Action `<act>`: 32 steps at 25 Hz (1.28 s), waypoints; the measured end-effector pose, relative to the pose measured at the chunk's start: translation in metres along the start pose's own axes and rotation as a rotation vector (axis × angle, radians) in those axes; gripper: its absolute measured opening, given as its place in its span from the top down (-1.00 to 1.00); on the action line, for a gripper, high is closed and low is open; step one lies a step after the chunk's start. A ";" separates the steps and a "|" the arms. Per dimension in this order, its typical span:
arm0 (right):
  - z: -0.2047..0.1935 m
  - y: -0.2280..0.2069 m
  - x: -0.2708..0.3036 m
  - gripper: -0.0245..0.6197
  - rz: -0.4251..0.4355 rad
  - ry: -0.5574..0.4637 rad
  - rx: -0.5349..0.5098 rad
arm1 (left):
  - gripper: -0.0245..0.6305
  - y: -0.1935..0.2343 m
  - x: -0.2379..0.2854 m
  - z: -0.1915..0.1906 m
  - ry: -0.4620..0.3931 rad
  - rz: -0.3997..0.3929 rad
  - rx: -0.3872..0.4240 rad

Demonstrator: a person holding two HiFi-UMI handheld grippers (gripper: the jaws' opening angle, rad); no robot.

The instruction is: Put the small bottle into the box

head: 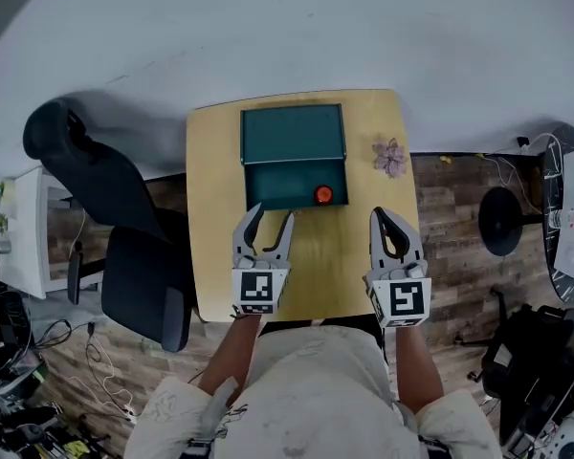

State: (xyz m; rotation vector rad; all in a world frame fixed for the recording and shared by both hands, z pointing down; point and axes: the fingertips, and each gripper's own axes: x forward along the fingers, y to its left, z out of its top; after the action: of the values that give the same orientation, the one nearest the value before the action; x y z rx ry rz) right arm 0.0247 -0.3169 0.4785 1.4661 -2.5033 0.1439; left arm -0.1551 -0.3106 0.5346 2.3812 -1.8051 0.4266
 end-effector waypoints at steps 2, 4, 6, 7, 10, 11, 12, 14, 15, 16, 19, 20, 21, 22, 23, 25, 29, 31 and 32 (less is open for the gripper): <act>0.005 0.011 0.000 0.88 0.011 -0.008 -0.010 | 0.26 0.013 -0.012 0.001 -0.011 0.029 -0.010; 0.012 0.020 0.002 0.88 0.025 -0.024 -0.022 | 0.26 0.026 -0.022 0.003 -0.028 0.059 -0.018; 0.017 0.030 0.001 0.88 0.036 -0.035 -0.034 | 0.26 0.036 -0.034 0.006 -0.041 0.083 -0.019; 0.020 0.035 0.000 0.88 0.041 -0.038 -0.039 | 0.26 0.041 -0.041 0.007 -0.046 0.093 -0.018; 0.027 0.051 -0.001 0.88 0.057 -0.052 -0.053 | 0.26 0.058 -0.060 0.013 -0.068 0.126 -0.021; 0.029 0.056 -0.001 0.88 0.065 -0.057 -0.058 | 0.26 0.063 -0.066 0.014 -0.077 0.137 -0.021; 0.031 0.061 -0.001 0.88 0.072 -0.062 -0.063 | 0.26 0.068 -0.072 0.016 -0.084 0.148 -0.021; 0.035 0.071 -0.002 0.88 0.082 -0.070 -0.072 | 0.26 0.077 -0.084 0.019 -0.099 0.167 -0.022; 0.037 0.075 -0.002 0.88 0.085 -0.075 -0.074 | 0.26 0.082 -0.090 0.021 -0.105 0.177 -0.023; 0.039 0.080 -0.001 0.88 0.088 -0.080 -0.075 | 0.27 0.086 -0.096 0.023 -0.111 0.187 -0.023; 0.046 0.092 0.001 0.88 0.096 -0.098 -0.078 | 0.27 0.100 -0.111 0.027 -0.124 0.215 -0.021; 0.048 0.097 0.001 0.88 0.100 -0.104 -0.083 | 0.27 0.103 -0.116 0.028 -0.127 0.221 -0.021; 0.050 0.101 0.002 0.88 0.105 -0.108 -0.089 | 0.27 0.106 -0.120 0.029 -0.131 0.225 -0.021; 0.052 0.104 0.002 0.88 0.109 -0.112 -0.093 | 0.27 0.109 -0.124 0.031 -0.140 0.231 -0.016; 0.053 0.107 0.003 0.88 0.112 -0.114 -0.096 | 0.27 0.111 -0.127 0.034 -0.150 0.236 -0.009; 0.054 0.111 0.003 0.88 0.115 -0.118 -0.099 | 0.27 0.113 -0.133 0.038 -0.165 0.244 0.002; 0.057 0.117 0.003 0.88 0.122 -0.122 -0.102 | 0.27 0.116 -0.139 0.041 -0.175 0.248 0.009; 0.058 0.120 0.003 0.88 0.125 -0.122 -0.103 | 0.27 0.117 -0.142 0.041 -0.176 0.248 0.007; 0.058 0.121 0.003 0.88 0.126 -0.122 -0.103 | 0.27 0.117 -0.143 0.041 -0.175 0.248 0.006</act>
State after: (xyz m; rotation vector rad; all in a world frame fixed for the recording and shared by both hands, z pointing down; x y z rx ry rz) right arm -0.0904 -0.2715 0.4273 1.3156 -2.6568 -0.0535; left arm -0.2962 -0.2224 0.4454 2.2688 -2.1894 0.2544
